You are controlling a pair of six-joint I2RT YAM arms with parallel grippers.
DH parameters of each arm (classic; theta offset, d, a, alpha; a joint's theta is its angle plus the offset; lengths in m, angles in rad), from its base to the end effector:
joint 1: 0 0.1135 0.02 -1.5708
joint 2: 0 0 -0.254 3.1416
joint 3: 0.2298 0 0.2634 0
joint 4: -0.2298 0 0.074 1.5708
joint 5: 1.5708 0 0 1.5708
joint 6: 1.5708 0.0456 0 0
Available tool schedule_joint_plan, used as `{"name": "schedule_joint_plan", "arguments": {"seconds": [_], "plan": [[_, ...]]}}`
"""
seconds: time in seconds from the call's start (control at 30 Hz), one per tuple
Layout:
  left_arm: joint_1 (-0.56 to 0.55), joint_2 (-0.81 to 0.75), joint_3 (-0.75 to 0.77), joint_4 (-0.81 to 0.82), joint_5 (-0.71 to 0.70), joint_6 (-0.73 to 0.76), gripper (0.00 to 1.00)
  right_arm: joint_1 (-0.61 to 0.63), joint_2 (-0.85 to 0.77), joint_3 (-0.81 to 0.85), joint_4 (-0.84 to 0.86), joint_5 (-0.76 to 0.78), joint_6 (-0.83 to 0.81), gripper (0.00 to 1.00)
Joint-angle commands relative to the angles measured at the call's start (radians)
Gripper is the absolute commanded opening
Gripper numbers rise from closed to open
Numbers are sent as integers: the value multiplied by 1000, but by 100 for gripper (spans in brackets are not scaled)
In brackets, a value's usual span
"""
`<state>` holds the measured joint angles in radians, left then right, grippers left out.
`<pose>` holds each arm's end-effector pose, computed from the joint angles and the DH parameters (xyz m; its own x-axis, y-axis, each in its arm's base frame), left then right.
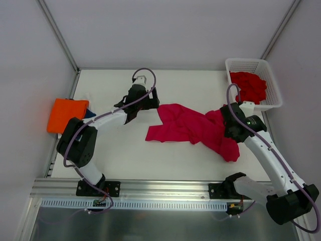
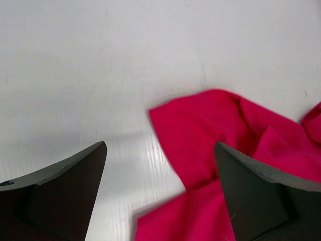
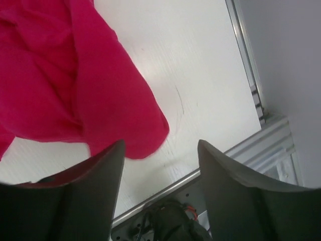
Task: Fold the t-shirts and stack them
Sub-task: Move the tshirt to the center of the board, then flatten the tshirt out
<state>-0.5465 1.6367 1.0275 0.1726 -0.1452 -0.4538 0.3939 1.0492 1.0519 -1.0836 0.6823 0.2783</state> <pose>0.3361 -0.1967 0.2190 -0.5010 -0.2029 -0.8413 0.2031 0.9174 -0.3423 0.1969 0.0507 0.2979 -0.7900 -0.0974 -0.6053 0.2009 0.8916 -0.4057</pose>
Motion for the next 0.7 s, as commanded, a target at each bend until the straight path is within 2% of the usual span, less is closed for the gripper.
{"name": "schedule_joint_plan", "arguments": {"seconds": [0.0,0.03,0.07,0.17,0.23,0.3,0.47,0.67], "plan": [[16,61,86,91,67,35,90,19,-14,-13,-140,48,50,75],[16,83,135,85,75,43,90,22,-18,-18,-133,48,58,84],[19,128,157,81,82,47,90,31,-40,-38,-116,45,58,86],[26,231,238,99,137,58,88,31,-95,-79,3,-15,27,86],[48,284,290,134,235,44,84,33,-109,-92,69,-62,18,86],[65,360,330,137,275,17,79,34,-112,-98,93,-85,12,86],[76,436,421,12,184,9,71,34,-86,-101,112,-56,-8,88],[76,397,353,-24,151,-8,70,34,37,-76,241,-47,-40,88]]}}
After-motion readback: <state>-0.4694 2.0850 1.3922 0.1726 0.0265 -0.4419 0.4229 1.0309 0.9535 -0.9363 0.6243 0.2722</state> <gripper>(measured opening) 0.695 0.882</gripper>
